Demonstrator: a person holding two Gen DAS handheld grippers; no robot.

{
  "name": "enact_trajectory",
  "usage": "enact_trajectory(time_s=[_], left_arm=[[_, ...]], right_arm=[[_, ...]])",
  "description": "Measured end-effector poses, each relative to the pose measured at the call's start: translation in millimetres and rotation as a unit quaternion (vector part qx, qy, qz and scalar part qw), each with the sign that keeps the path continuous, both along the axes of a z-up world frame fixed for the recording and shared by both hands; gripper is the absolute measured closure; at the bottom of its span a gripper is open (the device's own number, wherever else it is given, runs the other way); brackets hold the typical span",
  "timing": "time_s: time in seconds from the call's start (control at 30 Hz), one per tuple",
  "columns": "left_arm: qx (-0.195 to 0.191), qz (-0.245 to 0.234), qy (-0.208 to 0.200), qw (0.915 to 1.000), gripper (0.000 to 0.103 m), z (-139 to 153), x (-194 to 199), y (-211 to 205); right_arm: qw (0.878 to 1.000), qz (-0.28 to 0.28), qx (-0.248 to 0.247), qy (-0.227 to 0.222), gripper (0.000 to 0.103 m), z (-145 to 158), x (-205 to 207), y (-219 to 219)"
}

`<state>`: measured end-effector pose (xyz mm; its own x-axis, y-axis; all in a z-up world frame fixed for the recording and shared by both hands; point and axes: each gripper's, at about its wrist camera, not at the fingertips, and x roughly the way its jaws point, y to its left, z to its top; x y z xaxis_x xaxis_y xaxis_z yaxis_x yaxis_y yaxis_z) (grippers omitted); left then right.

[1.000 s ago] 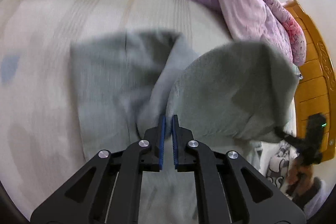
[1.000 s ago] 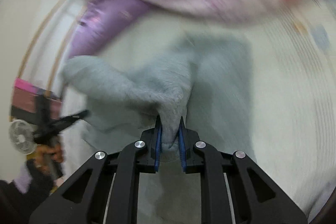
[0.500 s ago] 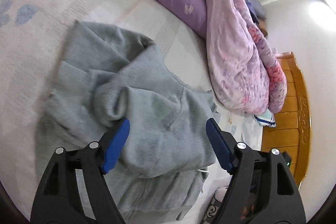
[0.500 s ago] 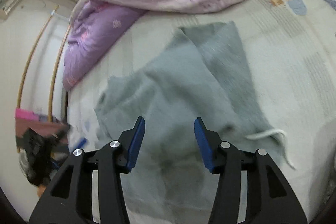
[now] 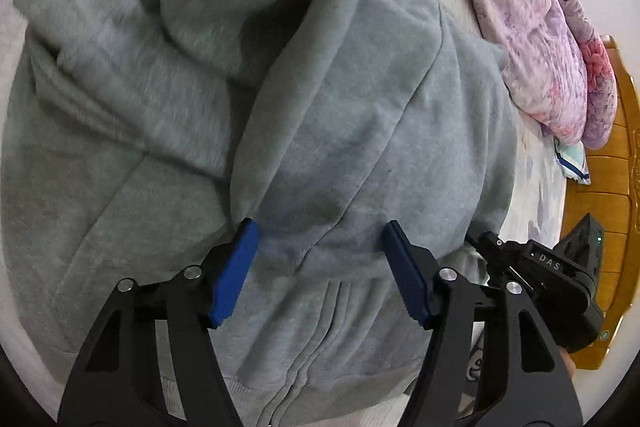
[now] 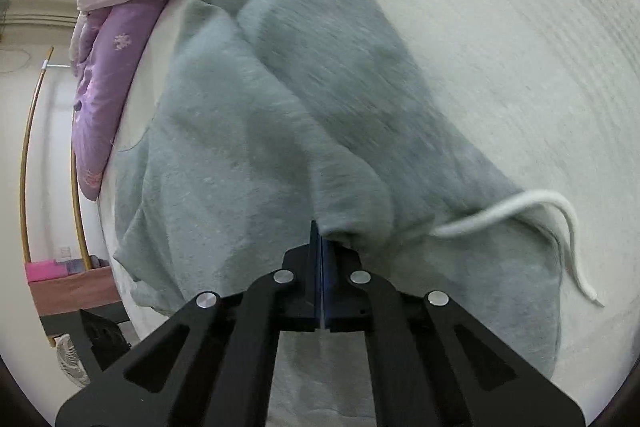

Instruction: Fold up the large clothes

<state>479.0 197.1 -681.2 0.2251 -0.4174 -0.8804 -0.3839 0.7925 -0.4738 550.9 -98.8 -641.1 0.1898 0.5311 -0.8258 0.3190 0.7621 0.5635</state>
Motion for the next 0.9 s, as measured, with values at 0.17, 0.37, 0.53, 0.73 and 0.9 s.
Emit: enact_trajectory(time_s=[0.17,0.37,0.53,0.73,0.9], left_arm=[[-0.052,0.02,-0.041,0.9976,0.037,30.4,3.3,15.4],[-0.012,0.02,-0.104,0.9943,0.027,84.9,41.6,47.2],[0.053,0.033,-0.08,0.9949,0.025,80.1,103.8,77.9],[0.072,0.062,-0.022,0.9952,0.023,51.2,173.0,100.5],[0.095,0.066,0.021,0.9931,0.023,27.3,208.7,103.5]], right_arm=[[0.999,0.039,-0.019,-0.019,0.095,32.8,16.0,11.9],[0.997,0.039,-0.016,-0.061,0.071,69.0,50.2,18.3],[0.997,0.027,-0.04,-0.068,0.05,73.6,97.6,29.7],[0.998,0.006,-0.053,-0.037,0.047,56.7,150.8,34.1],[0.997,0.004,-0.074,-0.009,0.044,39.9,186.1,45.2]])
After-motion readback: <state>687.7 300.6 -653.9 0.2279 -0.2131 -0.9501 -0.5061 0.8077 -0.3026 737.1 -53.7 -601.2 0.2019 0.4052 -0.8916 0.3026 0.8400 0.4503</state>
